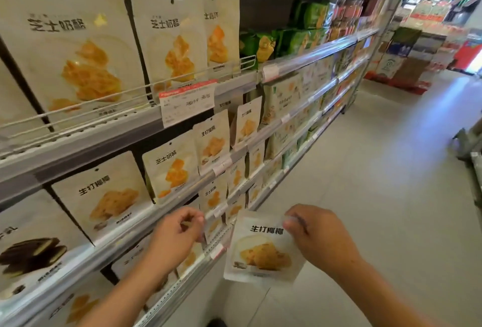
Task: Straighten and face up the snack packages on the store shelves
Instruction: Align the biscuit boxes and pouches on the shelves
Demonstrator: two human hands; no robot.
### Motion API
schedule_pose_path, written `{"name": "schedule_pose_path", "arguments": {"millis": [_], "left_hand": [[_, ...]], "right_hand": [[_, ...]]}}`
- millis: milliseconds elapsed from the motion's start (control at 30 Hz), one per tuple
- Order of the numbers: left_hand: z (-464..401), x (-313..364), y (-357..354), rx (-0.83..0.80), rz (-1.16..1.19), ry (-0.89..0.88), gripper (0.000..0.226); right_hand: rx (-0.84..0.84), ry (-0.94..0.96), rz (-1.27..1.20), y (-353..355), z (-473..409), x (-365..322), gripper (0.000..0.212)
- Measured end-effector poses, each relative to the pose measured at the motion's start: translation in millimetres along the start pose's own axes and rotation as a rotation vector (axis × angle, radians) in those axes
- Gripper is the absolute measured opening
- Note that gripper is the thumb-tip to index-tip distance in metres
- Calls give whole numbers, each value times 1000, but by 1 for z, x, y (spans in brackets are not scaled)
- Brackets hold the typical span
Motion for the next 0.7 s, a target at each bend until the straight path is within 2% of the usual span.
{"name": "schedule_pose_path", "arguments": {"millis": [133,300,367,500,533,600,700], "left_hand": [[-91,7,-23,105,42,-32,27],[-162,32,-23,191,-159,-207,26],[-177,36,-16,263,-231,-223,30],[-195,27,6,388,-436,29,62],[-197,25,10,408,-511,88,60],[-198,25,17,449,-628,150,37],[-200,35,21,503,-672,214,22]], "right_hand": [[4,26,43,-2,-61,26,16],[-3,91,67,-5,-134,45,16],[-19,121,47,-8,-160,47,16],[-62,223,30,-17,-211,45,15],[-74,258,5,-18,-223,43,18],[-72,346,-40,-21,-244,39,18],[-121,487,-70,-27,-272,35,13]]}}
Point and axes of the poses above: each hand's wrist, its own z-axis away from the middle knuckle, its own y-axis out of the back of the hand, x = y × z, the point moved 2 cm from there along -z, towards the middle knuckle, and after that the axes turned 9 degrees about z, right-handed, at the moved point
